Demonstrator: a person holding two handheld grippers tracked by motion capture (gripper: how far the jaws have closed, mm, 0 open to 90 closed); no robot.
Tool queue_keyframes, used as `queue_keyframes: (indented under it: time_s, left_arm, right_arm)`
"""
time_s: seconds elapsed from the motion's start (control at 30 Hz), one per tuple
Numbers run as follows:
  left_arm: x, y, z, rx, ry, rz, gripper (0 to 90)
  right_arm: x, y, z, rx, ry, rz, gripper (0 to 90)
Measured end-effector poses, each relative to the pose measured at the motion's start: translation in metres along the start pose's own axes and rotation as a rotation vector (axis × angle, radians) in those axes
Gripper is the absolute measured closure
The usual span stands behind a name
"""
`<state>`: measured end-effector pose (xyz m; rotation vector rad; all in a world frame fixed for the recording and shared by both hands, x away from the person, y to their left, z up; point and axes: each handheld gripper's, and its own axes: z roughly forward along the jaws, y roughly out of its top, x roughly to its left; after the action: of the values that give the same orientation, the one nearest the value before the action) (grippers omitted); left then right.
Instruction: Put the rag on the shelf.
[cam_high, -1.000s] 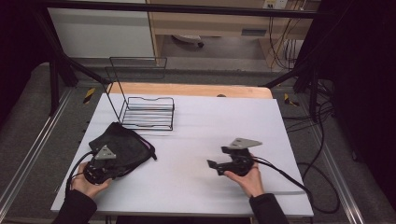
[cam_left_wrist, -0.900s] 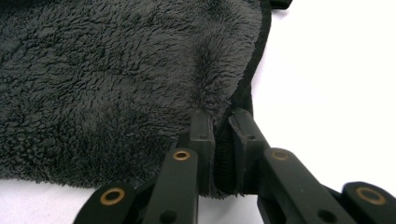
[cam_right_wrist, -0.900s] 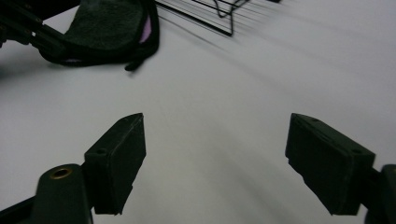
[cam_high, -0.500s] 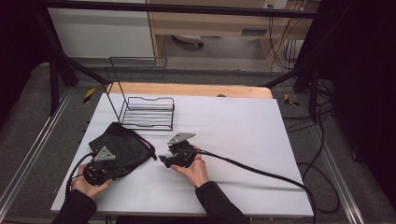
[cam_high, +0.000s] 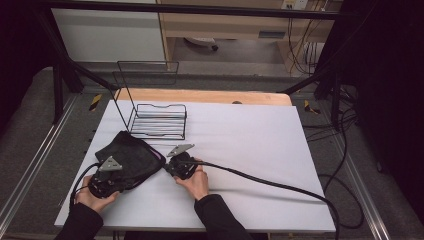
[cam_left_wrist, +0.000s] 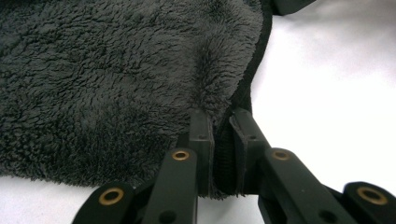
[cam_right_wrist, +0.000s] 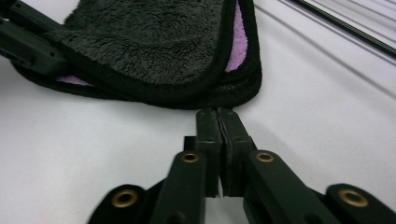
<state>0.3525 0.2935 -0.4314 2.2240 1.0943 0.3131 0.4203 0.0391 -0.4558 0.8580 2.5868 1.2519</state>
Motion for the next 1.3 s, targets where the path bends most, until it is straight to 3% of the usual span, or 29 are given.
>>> queue_keyframes:
  time_s: [0.13,0.27,0.37,0.73,0.77,0.9,0.97,1.0,1.17,1.23,1.3]
  left_arm:
    - [-0.001,0.001,-0.007,-0.021,-0.006,-0.009,80.0]
    - [-0.002,0.001,-0.01,-0.041,-0.045,-0.03,80.0]
    - [-0.008,0.003,-0.011,-0.045,-0.068,-0.021,80.0]
    - [-0.056,0.017,0.001,-0.067,-0.199,0.057,79.9]
    - [-0.06,0.018,0.002,-0.072,-0.211,0.062,79.9]
    - [-0.077,0.023,0.007,-0.082,-0.24,0.081,79.9]
    - [-0.087,0.025,0.012,-0.072,-0.246,0.106,79.9]
    - [-0.099,0.025,0.016,-0.05,-0.245,0.143,79.9]
    - [-0.111,0.024,0.02,-0.016,-0.243,0.171,78.8]
    - [-0.111,0.023,0.021,-0.001,-0.248,0.169,76.5]
    - [-0.109,0.024,0.018,-0.016,-0.269,0.148,70.0]
  right_arm:
    - [0.001,0.006,-0.011,-0.003,0.006,-0.013,90.0]
    - [0.001,0.01,-0.025,0.019,0.016,-0.029,90.0]
    - [0.001,0.009,-0.036,0.029,0.022,-0.022,90.0]
    - [-0.004,-0.017,-0.1,0.064,-0.02,-0.013,90.0]
    - [-0.004,-0.017,-0.1,0.064,-0.02,-0.013,90.0]
    - [-0.006,-0.035,-0.127,0.07,-0.04,0.001,90.0]
    - [-0.007,-0.043,-0.135,0.073,-0.046,0.003,90.0]
    - [-0.008,-0.047,-0.139,0.076,-0.045,0.011,90.0]
    - [-0.006,-0.066,-0.15,0.077,-0.02,0.041,90.0]
    - [-0.007,-0.073,-0.145,0.086,-0.014,0.042,88.4]
    - [-0.009,-0.077,-0.142,0.088,-0.006,0.049,82.6]
